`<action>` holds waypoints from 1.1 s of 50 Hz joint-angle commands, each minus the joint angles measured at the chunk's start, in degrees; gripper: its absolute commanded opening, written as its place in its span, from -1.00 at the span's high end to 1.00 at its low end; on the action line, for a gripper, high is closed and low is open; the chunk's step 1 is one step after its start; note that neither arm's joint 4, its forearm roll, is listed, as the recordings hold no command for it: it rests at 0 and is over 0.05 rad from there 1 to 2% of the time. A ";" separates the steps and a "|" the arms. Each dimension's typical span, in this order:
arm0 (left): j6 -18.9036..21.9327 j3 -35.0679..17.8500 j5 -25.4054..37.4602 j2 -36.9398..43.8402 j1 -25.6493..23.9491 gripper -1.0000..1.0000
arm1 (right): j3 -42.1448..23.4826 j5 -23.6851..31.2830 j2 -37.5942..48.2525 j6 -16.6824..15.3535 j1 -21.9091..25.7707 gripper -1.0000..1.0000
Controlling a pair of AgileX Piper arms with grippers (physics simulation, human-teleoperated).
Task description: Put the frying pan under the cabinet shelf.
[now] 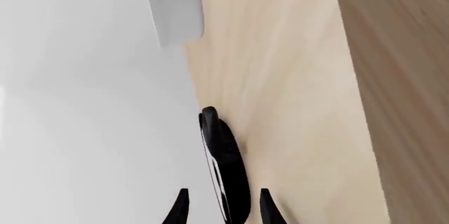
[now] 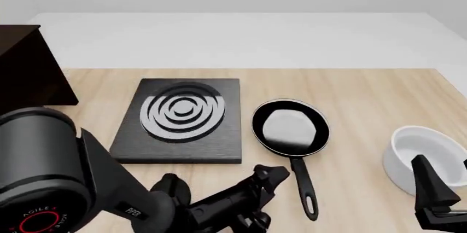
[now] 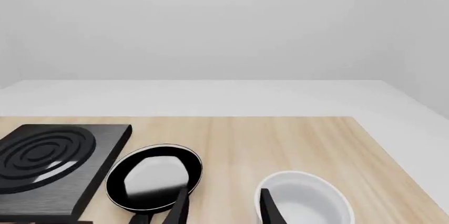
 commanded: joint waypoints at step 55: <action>-2.94 -21.55 19.55 17.39 -6.39 -1.00 | 0.00 0.00 0.01 0.01 -0.02 -1.00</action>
